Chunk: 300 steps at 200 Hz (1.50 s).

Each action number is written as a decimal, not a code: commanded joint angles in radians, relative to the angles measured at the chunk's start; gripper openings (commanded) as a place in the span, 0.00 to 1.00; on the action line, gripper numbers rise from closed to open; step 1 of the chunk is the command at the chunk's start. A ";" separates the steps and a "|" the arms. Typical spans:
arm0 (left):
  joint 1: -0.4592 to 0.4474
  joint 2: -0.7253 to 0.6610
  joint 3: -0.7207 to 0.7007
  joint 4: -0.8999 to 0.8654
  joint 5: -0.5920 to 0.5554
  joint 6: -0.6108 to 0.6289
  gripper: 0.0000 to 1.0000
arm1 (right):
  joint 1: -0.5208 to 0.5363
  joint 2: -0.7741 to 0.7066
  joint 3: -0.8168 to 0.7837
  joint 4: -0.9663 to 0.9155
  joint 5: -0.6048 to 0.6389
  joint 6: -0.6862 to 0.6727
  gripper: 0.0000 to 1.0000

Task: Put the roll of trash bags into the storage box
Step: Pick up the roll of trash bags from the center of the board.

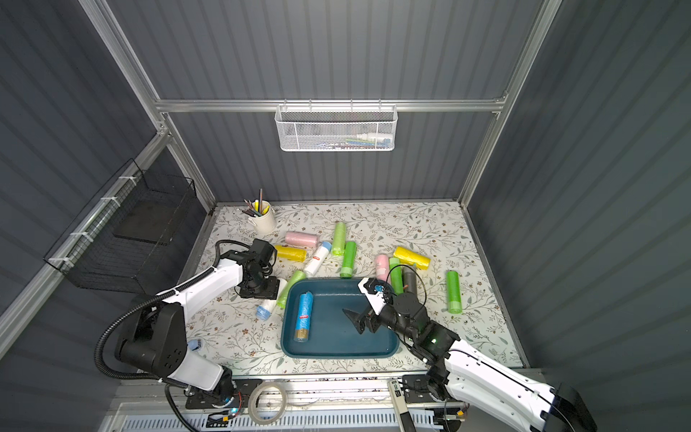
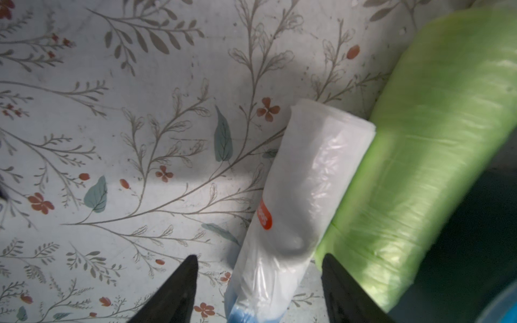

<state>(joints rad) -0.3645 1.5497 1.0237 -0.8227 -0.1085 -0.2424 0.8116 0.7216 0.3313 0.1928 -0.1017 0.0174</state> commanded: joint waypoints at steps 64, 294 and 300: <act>0.009 0.082 -0.023 0.045 0.021 -0.017 0.69 | 0.003 0.021 0.009 0.005 0.000 -0.011 0.99; 0.038 -0.026 0.035 0.000 0.017 -0.075 0.38 | 0.003 0.033 0.010 0.007 -0.014 -0.014 0.99; 0.038 -0.036 0.035 -0.004 0.026 -0.076 0.38 | 0.003 0.031 0.009 0.007 -0.016 -0.015 0.99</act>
<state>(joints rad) -0.3321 1.5700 1.0275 -0.7761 -0.1219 -0.3073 0.8116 0.7639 0.3313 0.1932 -0.1055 0.0147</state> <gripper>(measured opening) 0.378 0.991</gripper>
